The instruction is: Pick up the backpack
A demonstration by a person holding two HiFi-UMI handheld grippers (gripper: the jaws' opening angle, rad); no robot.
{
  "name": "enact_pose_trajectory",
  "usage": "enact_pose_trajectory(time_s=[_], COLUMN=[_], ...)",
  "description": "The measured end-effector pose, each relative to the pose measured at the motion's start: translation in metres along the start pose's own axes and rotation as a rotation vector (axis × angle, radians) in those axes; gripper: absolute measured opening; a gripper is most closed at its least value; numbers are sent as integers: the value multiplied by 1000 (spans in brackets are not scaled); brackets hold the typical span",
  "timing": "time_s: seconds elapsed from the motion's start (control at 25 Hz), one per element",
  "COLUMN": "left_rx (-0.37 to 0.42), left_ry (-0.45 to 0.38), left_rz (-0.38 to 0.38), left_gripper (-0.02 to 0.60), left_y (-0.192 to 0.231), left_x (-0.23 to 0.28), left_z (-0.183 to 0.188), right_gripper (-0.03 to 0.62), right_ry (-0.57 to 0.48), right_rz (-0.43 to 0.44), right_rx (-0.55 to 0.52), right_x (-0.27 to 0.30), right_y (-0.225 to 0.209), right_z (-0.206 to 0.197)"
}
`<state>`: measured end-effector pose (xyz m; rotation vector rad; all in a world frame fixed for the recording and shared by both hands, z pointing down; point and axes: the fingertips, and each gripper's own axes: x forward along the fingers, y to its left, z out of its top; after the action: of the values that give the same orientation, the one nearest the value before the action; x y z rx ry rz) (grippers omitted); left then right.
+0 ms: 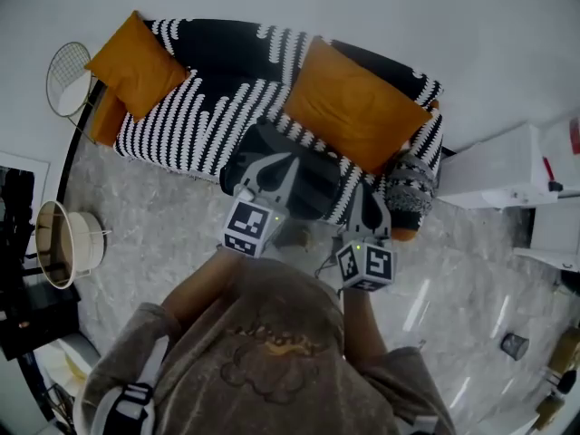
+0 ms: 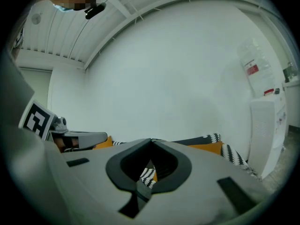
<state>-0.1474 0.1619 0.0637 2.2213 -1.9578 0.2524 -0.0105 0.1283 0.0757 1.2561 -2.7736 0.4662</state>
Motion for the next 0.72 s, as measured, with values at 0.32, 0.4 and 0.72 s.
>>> enact_pose_trajectory(time_s=[0.32, 0.4, 0.72], left_rx=[-5, 1, 22], left_ry=[-4, 4, 86], left_rz=[-65, -87, -227], left_gripper=[0, 0, 0], left_y=[16, 22, 24], left_x=[44, 55, 102], left_z=[8, 8, -11], right_gripper=[0, 0, 0], right_ry=[9, 11, 26], right_rz=[-32, -60, -174], right_rx=[19, 31, 94], right_x=[47, 57, 82], right_y=[-4, -8, -30], right_z=[2, 2, -14])
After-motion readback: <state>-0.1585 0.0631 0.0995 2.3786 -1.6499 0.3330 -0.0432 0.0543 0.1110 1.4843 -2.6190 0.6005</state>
